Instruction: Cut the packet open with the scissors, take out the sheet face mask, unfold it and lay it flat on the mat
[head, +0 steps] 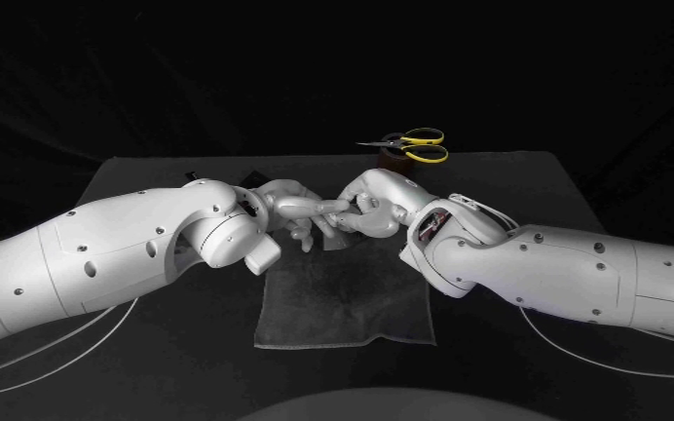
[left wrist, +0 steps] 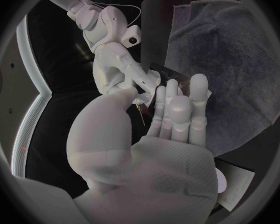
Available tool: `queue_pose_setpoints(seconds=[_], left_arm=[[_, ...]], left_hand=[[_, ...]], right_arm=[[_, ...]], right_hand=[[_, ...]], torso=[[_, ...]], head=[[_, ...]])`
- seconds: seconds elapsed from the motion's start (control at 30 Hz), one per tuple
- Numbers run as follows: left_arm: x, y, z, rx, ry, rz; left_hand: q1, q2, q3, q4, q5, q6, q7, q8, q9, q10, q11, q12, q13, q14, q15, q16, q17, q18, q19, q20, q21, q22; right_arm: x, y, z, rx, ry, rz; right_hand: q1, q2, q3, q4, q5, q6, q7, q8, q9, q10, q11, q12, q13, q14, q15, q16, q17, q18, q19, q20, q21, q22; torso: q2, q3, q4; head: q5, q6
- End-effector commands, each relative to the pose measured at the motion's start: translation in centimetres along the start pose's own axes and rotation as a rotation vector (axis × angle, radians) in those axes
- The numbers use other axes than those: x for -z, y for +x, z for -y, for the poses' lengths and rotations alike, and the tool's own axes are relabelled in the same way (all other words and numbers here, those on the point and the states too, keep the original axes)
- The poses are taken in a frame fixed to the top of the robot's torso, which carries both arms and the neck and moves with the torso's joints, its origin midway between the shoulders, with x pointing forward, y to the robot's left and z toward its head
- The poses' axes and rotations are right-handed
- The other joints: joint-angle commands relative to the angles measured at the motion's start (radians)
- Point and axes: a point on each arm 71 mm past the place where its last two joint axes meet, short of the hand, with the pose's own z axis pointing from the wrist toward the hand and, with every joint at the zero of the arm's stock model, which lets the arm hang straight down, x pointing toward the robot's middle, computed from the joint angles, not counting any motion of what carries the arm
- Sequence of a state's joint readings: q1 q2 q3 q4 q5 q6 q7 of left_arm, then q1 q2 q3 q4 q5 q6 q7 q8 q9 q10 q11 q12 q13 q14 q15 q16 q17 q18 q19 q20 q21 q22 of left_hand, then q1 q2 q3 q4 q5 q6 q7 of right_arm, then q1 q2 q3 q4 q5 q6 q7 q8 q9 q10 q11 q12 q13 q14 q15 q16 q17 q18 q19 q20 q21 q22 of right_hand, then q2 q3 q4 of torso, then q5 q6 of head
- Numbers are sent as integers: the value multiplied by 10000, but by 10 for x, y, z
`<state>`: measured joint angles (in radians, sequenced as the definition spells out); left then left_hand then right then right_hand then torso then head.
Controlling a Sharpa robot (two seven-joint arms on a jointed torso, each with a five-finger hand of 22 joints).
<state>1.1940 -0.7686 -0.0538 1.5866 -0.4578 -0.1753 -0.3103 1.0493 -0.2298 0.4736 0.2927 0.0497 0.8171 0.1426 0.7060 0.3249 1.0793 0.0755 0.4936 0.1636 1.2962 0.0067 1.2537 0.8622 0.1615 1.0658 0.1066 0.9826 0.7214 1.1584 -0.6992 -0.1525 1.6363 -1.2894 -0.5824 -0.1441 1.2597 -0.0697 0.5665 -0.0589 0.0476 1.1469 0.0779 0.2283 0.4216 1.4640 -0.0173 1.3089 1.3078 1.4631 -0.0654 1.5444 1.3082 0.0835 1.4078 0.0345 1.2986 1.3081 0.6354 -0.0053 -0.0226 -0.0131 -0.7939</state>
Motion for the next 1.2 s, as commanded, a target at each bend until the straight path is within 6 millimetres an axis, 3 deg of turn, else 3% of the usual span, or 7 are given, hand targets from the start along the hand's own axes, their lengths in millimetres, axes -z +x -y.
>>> queue_pose_setpoints(seconds=[0.03, 0.43, 0.6, 0.73, 0.83, 0.97, 1.2], left_arm=[[0, 8, 10, 154, 620, -566], [-1, 1, 7, 280, 545, -400], [-2, -3, 5, 382, 536, -294], [-2, -7, 3, 432, 505, -223], [-3, -9, 2, 447, 484, -204], [-3, -11, 1, 469, 468, -190], [-4, -13, 0, 532, 471, -172]], left_hand=[[-2, 185, -434, 1, -8, 90, -10, -98, 38, -54, 5, -56, 16, -83, 19, 69, -43, 118, 74, -9, -76, -21], [-319, 752, -2277, 19, -12, 120, 19, -374, 251, -136, 34, -22, 69, -127, 39, 162, -197, 120, 113, 6, -167, -81], [-495, 1205, -3982, 63, -18, 138, 37, -483, 429, -188, 36, 30, 115, -169, 54, 227, -301, 125, 106, 21, -215, -110], [-489, 1005, -5309, 63, -10, 143, 33, -546, 541, -216, 49, 52, 137, -189, 54, 266, -361, 124, 119, 22, -218, -97], [-520, 640, -5743, 78, 0, 136, 38, -578, 593, -233, 53, 56, 144, -211, 58, 278, -402, 128, 98, 22, -249, -128], [-528, 487, -5883, 84, 5, 127, 44, -596, 617, -249, 58, 53, 146, -232, 62, 276, -434, 134, 73, 25, -280, -163], [-528, 511, -5883, 83, 8, 124, 46, -601, 622, -254, 59, 52, 146, -241, 63, 272, -451, 137, 63, 26, -292, -177]], right_arm=[[1, 3, -8, -106, -540, 42], [9, -4, -8, -603, -704, 779], [16, -9, -5, -905, -647, 1098], [19, -13, -2, -1229, -517, 1326], [22, -16, 0, -1517, -389, 1488], [23, -19, 4, -1781, -184, 1575], [23, -21, 10, -1965, 125, 1530]], right_hand=[[-95, -11, 99, 11, 8, 321, -271, 82, 238, 538, -78, 102, 737, 1020, -134, 81, 2413, -150, 82, -9, 77, 1028], [-228, -26, 396, -70, 9, 215, -309, 374, 688, 625, -116, 436, 1044, 1041, -177, 148, 2491, -172, 136, -55, 178, 1123], [-306, -48, 565, -112, 9, 112, -313, 510, 942, 642, -121, 505, 1123, 1050, -185, 179, 2527, -178, 150, -68, 207, 1160], [-368, -68, 674, -133, 9, 38, -318, 606, 1126, 657, -125, 574, 1192, 1062, -190, 218, 2573, -189, 172, -73, 249, 1198], [-393, -72, 725, -143, 9, 7, -320, 649, 1209, 672, -128, 646, 1251, 1070, -195, 244, 2603, -199, 195, -75, 289, 1227], [-419, -76, 793, -160, 9, -39, -321, 699, 1313, 680, -129, 683, 1288, 1076, -198, 262, 2623, -203, 205, -79, 309, 1246], [-451, -81, 869, -179, 9, -95, -321, 755, 1436, 689, -130, 728, 1331, 1077, -201, 264, 2626, -203, 205, -82, 309, 1255]], torso=[[0, 2, -4], [8, -4, -5], [-3, -2, -7], [-8, 1, -4], [-4, 5, -6], [-1, 0, -10], [2, -4, -5]], head=[[-4, 1], [12, 1], [26, 9], [30, 21], [22, 48], [13, 54], [18, 49]])
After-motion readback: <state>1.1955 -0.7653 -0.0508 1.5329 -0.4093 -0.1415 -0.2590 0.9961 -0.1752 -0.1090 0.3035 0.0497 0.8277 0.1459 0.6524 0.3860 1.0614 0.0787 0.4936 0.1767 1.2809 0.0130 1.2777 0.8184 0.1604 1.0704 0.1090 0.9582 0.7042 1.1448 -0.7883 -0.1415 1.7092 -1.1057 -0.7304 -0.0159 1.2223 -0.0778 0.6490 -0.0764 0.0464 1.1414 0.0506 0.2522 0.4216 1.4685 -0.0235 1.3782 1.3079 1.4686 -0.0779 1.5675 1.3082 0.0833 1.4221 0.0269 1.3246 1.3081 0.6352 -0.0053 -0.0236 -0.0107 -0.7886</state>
